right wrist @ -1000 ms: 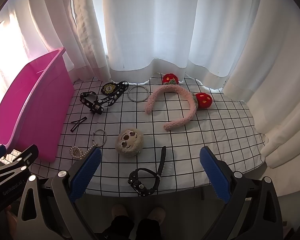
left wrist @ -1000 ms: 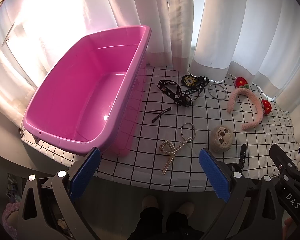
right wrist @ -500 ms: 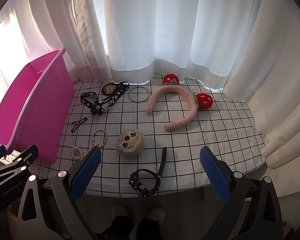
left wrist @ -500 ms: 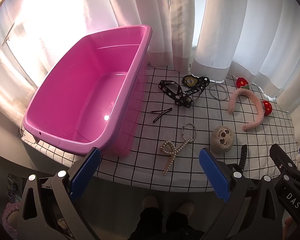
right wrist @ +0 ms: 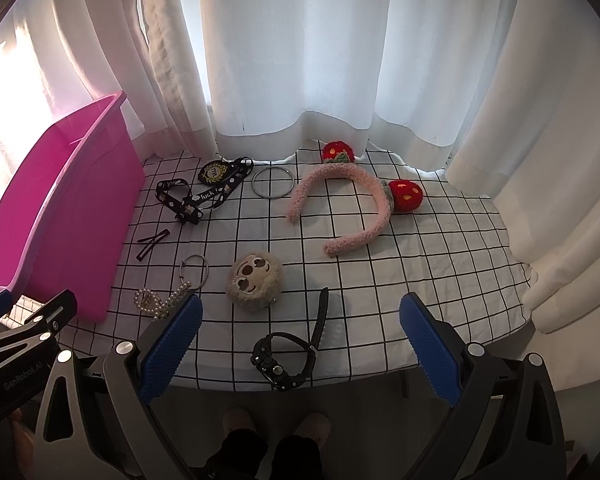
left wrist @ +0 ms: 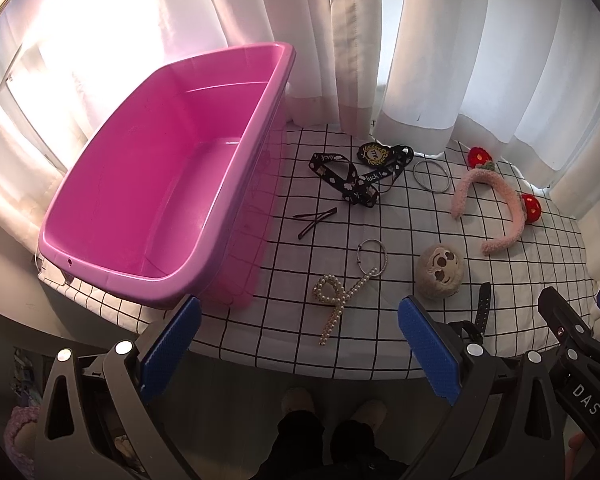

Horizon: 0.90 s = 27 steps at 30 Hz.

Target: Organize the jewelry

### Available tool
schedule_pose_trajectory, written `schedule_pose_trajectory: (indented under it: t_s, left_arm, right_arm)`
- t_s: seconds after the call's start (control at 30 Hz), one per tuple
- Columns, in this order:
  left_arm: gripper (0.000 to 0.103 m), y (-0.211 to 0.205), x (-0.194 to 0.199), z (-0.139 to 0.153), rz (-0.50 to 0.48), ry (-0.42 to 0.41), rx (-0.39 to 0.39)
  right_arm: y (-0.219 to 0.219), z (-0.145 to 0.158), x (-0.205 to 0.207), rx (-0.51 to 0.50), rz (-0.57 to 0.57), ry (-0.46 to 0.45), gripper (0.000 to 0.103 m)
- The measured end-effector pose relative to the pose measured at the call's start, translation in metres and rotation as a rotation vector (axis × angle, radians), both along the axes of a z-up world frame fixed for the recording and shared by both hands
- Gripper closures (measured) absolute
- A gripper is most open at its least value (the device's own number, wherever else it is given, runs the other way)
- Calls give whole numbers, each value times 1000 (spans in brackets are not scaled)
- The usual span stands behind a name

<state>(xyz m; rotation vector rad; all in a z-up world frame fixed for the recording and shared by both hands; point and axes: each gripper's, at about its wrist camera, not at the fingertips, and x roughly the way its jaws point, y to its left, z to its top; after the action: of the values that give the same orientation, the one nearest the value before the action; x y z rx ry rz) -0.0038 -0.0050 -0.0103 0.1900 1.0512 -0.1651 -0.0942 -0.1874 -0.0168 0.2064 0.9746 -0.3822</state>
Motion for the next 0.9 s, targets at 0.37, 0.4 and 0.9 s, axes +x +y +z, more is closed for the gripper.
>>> schedule_pose_trajectory:
  t_s: [0.37,0.4,0.9]
  left_arm:
    - [6,-14,-2,-35,-44,57,-8]
    - [6,-15,-3,-39,-50,61,-17]
    - [6,-20,16,-111,-69,149,-51]
  right_arm:
    - [-37,-40,-21,55,-11,40,9]
    - [-40,-45,-22,66,-10,48,9]
    - [-15,-120,-13,215,154,127,9]
